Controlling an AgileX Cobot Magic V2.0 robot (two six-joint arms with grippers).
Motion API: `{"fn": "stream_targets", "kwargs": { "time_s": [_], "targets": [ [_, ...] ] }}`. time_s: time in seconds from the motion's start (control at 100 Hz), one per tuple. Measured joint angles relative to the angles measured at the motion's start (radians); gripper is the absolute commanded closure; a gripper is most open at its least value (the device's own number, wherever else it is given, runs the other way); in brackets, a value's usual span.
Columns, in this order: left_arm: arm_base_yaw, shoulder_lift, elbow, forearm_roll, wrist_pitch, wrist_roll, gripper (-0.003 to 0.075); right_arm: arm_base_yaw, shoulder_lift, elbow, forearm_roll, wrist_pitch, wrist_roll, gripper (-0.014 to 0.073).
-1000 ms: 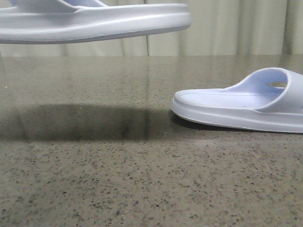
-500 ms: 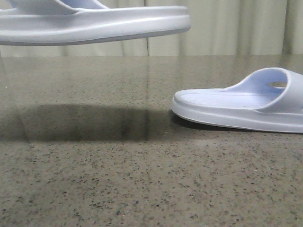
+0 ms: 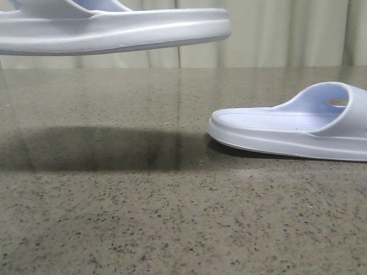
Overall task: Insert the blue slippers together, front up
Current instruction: 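Lower the right gripper and grasp the rim of the other slipper, then lift the second slipper off the table with the right gripper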
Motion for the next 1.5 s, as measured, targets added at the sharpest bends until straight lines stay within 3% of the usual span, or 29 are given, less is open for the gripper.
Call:
{"fn": "stream_targets", "kwargs": {
  "time_s": [0.42,0.81,1.15,1.5],
  "targets": [
    [0.000,0.000,0.000,0.000,0.000,0.000,0.0704,0.073,0.031,-0.004,0.000,-0.046,0.000,0.0267],
    [0.000,0.000,0.000,0.002,0.000,0.000,0.0704,0.075,0.037,-0.002,0.007,-0.034,0.000,0.0702],
    [0.000,0.000,0.000,0.002,0.000,0.000,0.0704,0.081,0.020,-0.005,0.027,-0.050,0.004,0.0701],
    [0.000,0.000,0.000,0.002,0.000,0.000,0.0704,0.081,-0.158,-0.155,0.029,-0.048,0.004,0.0701]
  ]
}}
